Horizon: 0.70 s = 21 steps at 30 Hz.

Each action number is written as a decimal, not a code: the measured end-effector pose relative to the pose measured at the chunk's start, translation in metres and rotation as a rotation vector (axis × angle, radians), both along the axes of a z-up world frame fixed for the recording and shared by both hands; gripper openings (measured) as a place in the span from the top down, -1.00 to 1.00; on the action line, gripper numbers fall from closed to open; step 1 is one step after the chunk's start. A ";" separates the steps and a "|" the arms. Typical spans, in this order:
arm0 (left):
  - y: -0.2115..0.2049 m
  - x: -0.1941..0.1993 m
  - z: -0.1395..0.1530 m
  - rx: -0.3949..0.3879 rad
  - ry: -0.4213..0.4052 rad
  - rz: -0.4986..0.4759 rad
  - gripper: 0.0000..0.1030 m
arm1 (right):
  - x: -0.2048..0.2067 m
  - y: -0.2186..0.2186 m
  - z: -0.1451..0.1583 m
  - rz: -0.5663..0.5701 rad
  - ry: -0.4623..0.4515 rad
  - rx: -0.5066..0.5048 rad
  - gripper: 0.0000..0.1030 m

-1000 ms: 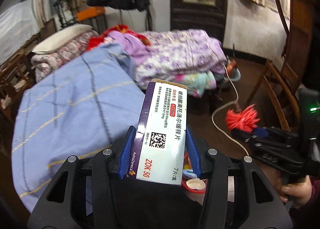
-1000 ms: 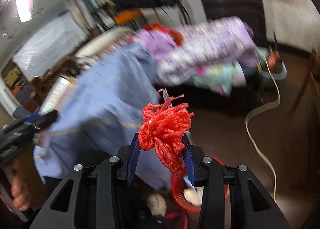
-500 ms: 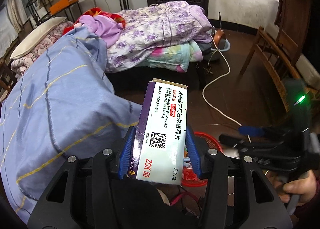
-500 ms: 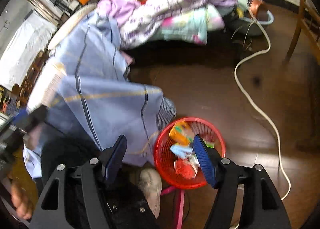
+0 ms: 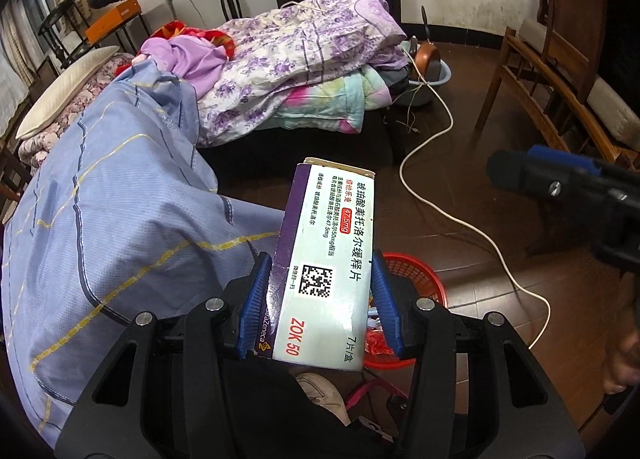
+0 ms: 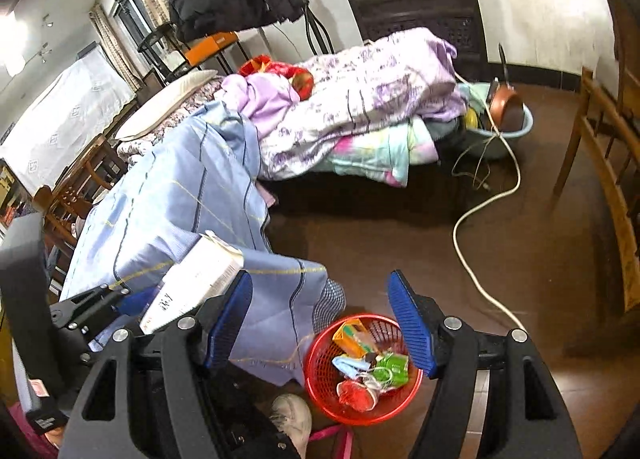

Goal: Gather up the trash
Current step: 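Lower the left tool over the wastebasket and release the white box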

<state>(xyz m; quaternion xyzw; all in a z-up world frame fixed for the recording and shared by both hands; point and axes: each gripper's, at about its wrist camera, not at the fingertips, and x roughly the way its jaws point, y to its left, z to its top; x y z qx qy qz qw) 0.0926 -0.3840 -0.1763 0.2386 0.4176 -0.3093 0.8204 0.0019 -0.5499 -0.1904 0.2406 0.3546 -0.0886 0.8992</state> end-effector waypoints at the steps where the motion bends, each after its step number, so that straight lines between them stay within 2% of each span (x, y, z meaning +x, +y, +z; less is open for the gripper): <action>1: -0.002 -0.002 -0.001 0.003 0.003 -0.004 0.04 | -0.001 -0.001 0.002 -0.001 -0.003 -0.001 -0.35; 21: -0.033 -0.009 -0.029 0.057 0.068 -0.079 0.02 | -0.011 -0.025 -0.010 -0.075 0.027 0.013 -0.35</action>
